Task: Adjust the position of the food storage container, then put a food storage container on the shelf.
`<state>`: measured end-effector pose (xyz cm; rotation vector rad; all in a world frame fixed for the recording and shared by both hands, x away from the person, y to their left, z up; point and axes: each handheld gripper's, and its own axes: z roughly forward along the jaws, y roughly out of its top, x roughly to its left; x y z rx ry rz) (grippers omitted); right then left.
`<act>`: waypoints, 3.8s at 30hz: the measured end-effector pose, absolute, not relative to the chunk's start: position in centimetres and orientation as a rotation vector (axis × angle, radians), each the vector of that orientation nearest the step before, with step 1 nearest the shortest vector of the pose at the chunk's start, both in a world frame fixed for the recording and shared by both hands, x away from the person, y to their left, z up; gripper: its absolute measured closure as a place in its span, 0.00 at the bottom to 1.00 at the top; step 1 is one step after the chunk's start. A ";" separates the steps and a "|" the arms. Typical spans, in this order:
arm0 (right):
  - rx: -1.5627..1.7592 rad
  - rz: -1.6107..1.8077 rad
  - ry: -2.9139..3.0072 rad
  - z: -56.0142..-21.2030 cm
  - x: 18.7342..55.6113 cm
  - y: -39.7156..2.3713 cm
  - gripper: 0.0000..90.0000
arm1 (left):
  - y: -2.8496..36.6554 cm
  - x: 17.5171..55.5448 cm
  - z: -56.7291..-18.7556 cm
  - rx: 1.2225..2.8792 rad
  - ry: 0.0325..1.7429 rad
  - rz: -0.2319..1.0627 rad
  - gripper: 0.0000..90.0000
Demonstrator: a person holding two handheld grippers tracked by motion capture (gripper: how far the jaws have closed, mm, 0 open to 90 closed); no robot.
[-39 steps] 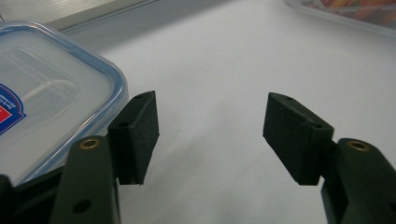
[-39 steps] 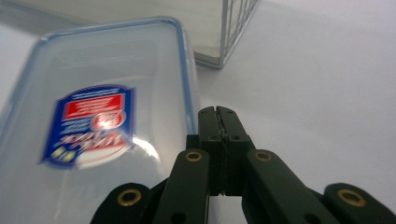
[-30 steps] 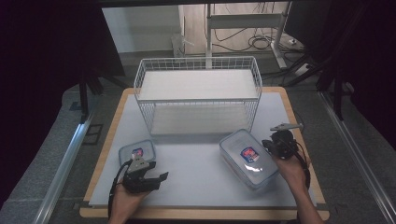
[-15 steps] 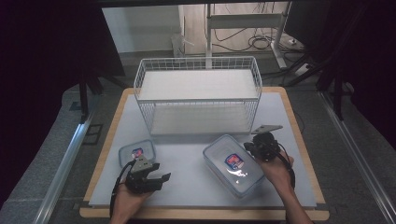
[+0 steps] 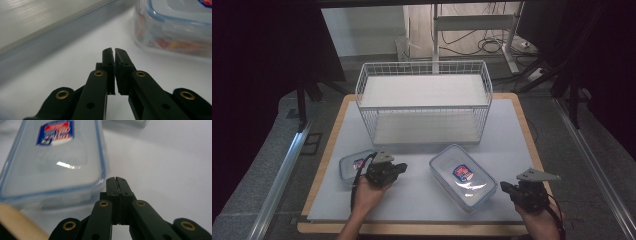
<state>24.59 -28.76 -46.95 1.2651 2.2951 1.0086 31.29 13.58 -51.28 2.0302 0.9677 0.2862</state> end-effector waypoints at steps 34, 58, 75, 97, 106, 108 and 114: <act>1.283 0.905 2.415 -50.2 30.4 -25.5 1.00 | 10.2 30.3 -52.3 2.074 0.981 0.144 1.00; 1.152 0.925 2.511 -50.9 33.0 -19.6 1.00 | 15.0 25.1 -52.1 2.038 1.073 0.188 0.99; 1.051 0.999 2.475 -49.2 28.7 -23.2 0.68 | 18.2 22.6 -51.8 2.024 1.083 0.436 0.44; 1.134 1.189 2.344 -50.0 27.0 -26.3 0.26 | 18.4 21.1 -52.5 2.056 1.091 0.460 0.18; 1.114 1.162 2.348 -49.6 27.0 -25.7 0.22 | 19.1 21.5 -52.0 2.015 1.102 0.411 0.14; 1.105 1.160 2.345 -49.3 27.0 -25.6 0.23 | 19.4 21.8 -51.8 1.998 1.104 0.387 0.14; 1.117 1.179 2.369 -48.3 27.5 -25.6 0.32 | 19.3 23.1 -51.2 2.011 1.110 0.341 0.13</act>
